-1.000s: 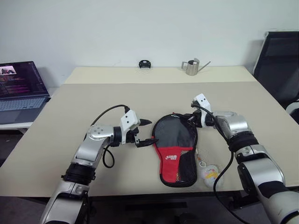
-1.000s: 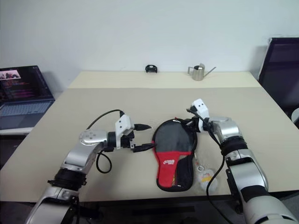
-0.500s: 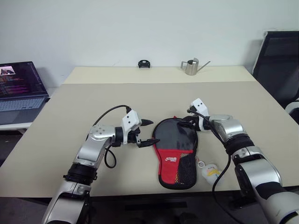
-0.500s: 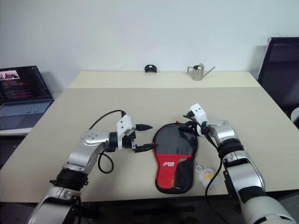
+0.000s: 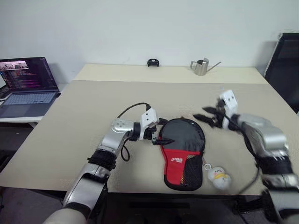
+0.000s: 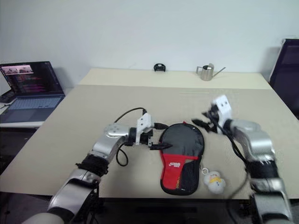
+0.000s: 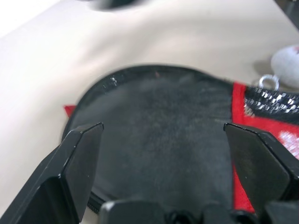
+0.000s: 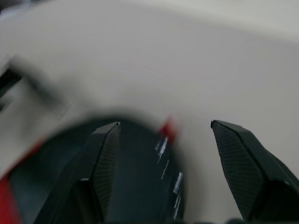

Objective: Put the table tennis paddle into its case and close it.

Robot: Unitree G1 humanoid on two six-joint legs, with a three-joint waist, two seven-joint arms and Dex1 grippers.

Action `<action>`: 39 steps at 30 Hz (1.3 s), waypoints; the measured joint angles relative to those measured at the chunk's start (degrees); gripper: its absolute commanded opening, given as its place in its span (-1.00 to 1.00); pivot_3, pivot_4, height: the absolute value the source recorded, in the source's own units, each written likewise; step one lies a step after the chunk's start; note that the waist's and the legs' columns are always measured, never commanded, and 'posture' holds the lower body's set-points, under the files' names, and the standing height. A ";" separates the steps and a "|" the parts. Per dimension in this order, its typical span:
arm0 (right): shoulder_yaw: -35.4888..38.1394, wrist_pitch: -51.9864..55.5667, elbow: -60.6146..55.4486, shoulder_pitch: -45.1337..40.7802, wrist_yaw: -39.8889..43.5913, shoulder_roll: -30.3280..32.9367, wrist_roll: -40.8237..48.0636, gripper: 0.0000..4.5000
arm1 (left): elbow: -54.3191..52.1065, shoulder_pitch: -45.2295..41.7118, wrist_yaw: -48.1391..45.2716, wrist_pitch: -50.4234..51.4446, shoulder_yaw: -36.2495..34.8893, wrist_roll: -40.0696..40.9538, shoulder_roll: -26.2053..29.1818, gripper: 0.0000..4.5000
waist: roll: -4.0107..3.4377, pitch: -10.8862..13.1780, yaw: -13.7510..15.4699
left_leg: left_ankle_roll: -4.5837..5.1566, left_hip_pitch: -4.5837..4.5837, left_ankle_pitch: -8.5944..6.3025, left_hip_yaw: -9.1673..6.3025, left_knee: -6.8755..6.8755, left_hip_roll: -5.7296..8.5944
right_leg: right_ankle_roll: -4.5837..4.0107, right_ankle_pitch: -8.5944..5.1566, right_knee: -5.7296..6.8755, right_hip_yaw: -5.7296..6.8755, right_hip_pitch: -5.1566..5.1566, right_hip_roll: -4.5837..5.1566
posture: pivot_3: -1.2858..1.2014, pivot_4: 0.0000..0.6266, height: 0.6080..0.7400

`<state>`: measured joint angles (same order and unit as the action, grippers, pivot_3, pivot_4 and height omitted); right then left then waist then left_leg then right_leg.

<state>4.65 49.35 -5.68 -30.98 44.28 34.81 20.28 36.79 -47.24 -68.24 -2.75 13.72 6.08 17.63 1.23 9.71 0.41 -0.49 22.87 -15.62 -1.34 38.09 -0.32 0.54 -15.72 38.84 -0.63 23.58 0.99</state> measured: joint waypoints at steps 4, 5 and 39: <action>6.45 10.11 -14.97 6.87 -0.01 4.20 7.31 0.49 | 8.03 -3.47 -0.06 -4.92 1.19 -2.06 -4.72 1.00 | 0.04 0.04 -0.73 | 0.01 -0.11 0.00 0.04 0.03 0.02 | 0.03 -0.01 0.09 -0.11 -0.02 -0.01 | 0.03 -0.52 1.00; 7.59 11.54 -16.94 7.74 -0.26 4.69 8.41 0.49 | 8.98 -4.06 -0.07 -5.58 1.25 -2.19 -5.47 1.00 | 0.03 0.04 -0.76 | 0.01 -0.15 0.01 0.01 0.02 0.01 | 0.03 -0.01 0.11 -0.08 -0.06 -0.04 | 0.03 -0.52 1.00; 5.54 18.79 -40.78 40.97 -19.11 6.15 14.65 0.97 | 24.27 -8.10 -0.40 -16.59 1.64 -7.36 -9.91 1.00 | 0.17 0.10 -0.82 | 0.01 -0.47 0.01 0.02 0.04 -0.15 | 0.33 -0.18 0.12 -0.16 -0.32 -0.64 | 0.03 -0.52 1.00</action>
<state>10.18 68.15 -46.45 9.99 25.17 40.96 34.93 61.06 -55.34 -68.64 -19.34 15.36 -1.27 7.72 1.40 9.80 -0.41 -0.48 22.40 -15.62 -1.32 38.13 -0.47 0.87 -15.90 38.96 -0.78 23.26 0.35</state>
